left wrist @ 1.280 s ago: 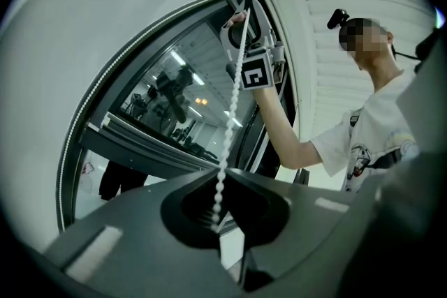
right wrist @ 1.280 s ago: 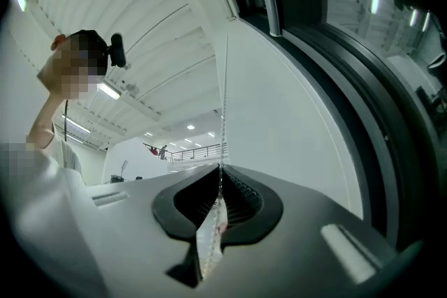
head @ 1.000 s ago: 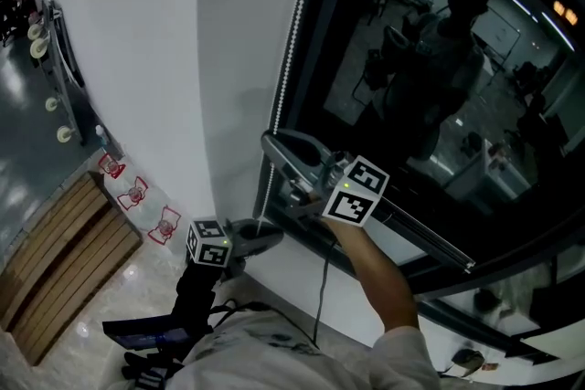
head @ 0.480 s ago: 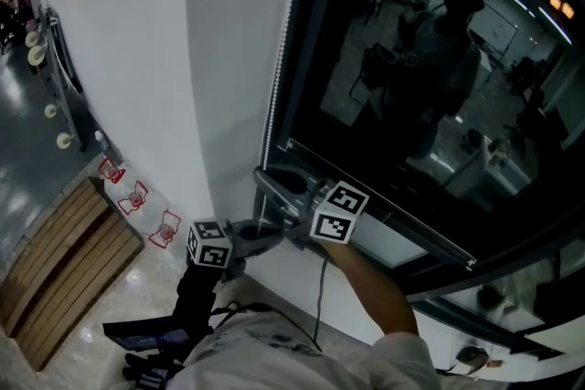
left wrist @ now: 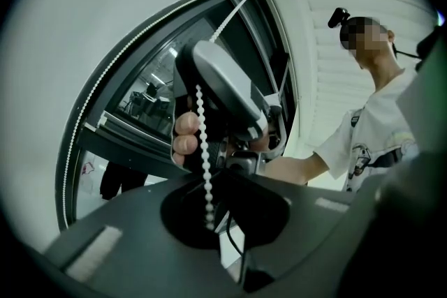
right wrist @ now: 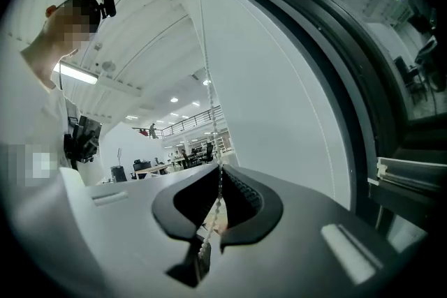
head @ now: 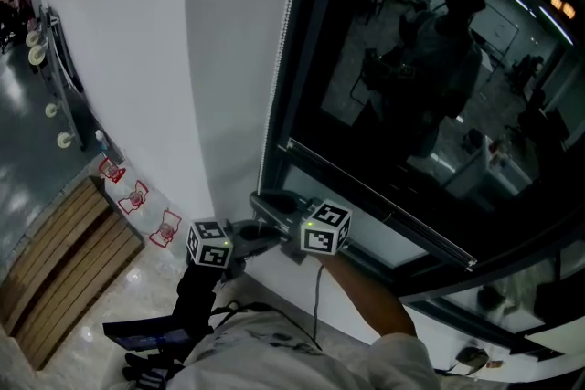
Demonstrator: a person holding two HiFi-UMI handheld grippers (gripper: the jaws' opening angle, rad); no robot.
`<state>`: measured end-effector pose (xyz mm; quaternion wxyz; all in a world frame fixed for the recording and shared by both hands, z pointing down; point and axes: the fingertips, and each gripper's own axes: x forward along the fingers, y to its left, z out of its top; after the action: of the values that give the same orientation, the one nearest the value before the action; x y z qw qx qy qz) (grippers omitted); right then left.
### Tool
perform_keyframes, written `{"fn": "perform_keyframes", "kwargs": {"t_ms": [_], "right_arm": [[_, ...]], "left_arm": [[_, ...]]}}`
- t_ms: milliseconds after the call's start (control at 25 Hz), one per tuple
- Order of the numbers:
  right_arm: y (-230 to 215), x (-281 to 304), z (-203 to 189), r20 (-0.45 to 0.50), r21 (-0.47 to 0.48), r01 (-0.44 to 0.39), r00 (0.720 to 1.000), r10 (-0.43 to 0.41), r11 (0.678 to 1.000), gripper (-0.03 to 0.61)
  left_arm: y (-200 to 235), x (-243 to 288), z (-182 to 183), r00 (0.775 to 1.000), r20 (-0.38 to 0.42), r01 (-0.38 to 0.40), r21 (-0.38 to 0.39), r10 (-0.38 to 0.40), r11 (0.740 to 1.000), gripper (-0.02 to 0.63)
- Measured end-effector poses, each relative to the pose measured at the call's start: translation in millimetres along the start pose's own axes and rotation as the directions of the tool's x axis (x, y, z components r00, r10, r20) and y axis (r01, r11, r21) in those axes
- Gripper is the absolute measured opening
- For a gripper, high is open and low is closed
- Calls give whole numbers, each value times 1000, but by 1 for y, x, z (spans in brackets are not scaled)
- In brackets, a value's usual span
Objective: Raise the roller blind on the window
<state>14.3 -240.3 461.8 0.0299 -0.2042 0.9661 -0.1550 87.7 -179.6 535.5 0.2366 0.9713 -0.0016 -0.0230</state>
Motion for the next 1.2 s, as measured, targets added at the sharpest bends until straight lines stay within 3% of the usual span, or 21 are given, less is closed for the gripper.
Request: {"fn": "perform_keyframes", "kwargs": {"t_ms": [240, 320, 440, 640, 960, 1200], "right_arm": [[-1, -3, 4, 47, 72, -16, 999, 13, 997, 17], [-1, -4, 6, 49, 51, -25, 999, 22, 998, 21], [2, -2, 22, 52, -1, -61, 997, 61, 998, 134], [12, -1, 110, 167, -91, -92, 980, 106, 992, 190], [43, 8, 261, 282, -318, -101, 939, 196, 943, 188], [63, 8, 334, 332, -389, -104, 911, 245, 915, 151]], "left_arm": [[-1, 0, 3, 1000, 9, -2, 0, 2, 1000, -2], [-1, 0, 4, 1000, 10, 0, 2, 0, 1000, -2], [0, 0, 4, 1000, 5, -3, 7, 3, 1000, -2], [-1, 0, 5, 1000, 10, -2, 4, 2, 1000, -2], [-1, 0, 4, 1000, 9, -1, 6, 1, 1000, -2], [1, -1, 6, 1000, 13, -5, 7, 5, 1000, -2]]}}
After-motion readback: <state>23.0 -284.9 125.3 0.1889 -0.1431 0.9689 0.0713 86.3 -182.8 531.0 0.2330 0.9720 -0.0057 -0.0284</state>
